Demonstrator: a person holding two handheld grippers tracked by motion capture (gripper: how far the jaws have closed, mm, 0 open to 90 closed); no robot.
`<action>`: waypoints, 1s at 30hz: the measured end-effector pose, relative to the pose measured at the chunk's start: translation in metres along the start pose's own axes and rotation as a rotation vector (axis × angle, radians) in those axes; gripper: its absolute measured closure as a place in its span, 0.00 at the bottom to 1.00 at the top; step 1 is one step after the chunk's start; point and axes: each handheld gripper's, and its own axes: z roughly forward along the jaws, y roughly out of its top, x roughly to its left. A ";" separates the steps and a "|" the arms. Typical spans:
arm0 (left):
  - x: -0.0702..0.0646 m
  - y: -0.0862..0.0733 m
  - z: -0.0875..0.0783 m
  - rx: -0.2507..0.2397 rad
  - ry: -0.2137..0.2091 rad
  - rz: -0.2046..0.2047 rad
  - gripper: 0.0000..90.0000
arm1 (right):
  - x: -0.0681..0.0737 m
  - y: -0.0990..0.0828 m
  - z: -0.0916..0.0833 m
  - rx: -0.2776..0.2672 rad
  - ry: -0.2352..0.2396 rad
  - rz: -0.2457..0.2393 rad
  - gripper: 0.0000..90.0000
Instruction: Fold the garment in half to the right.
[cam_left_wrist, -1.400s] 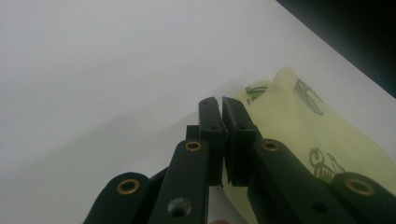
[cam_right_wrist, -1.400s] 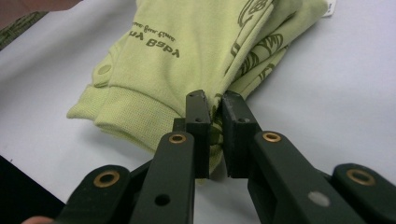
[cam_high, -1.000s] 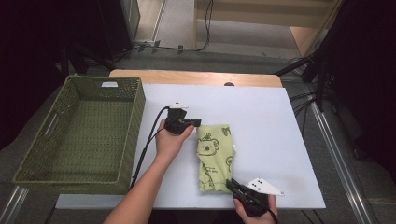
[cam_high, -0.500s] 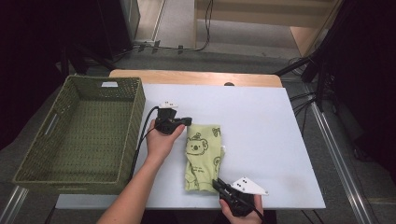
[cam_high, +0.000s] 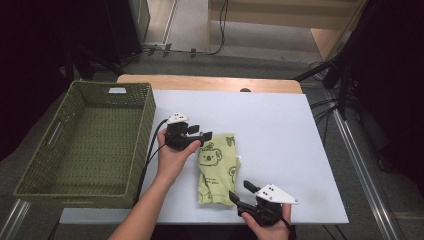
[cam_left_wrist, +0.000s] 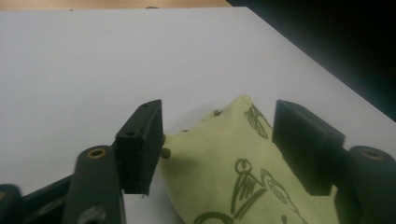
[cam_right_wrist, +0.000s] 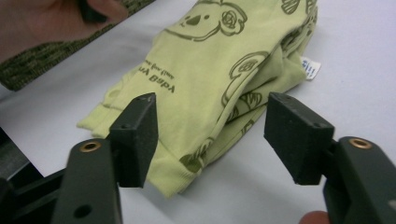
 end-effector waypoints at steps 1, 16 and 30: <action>0.000 0.000 0.000 0.000 0.000 0.000 0.31 | 0.000 0.000 0.000 0.000 0.000 0.000 0.36; -0.034 -0.016 -0.025 -0.023 -0.026 0.052 0.06 | -0.026 0.035 -0.009 0.043 0.098 -0.023 0.00; -0.050 -0.029 -0.041 -0.018 -0.040 0.072 0.00 | -0.041 0.056 -0.007 0.037 0.112 -0.050 0.00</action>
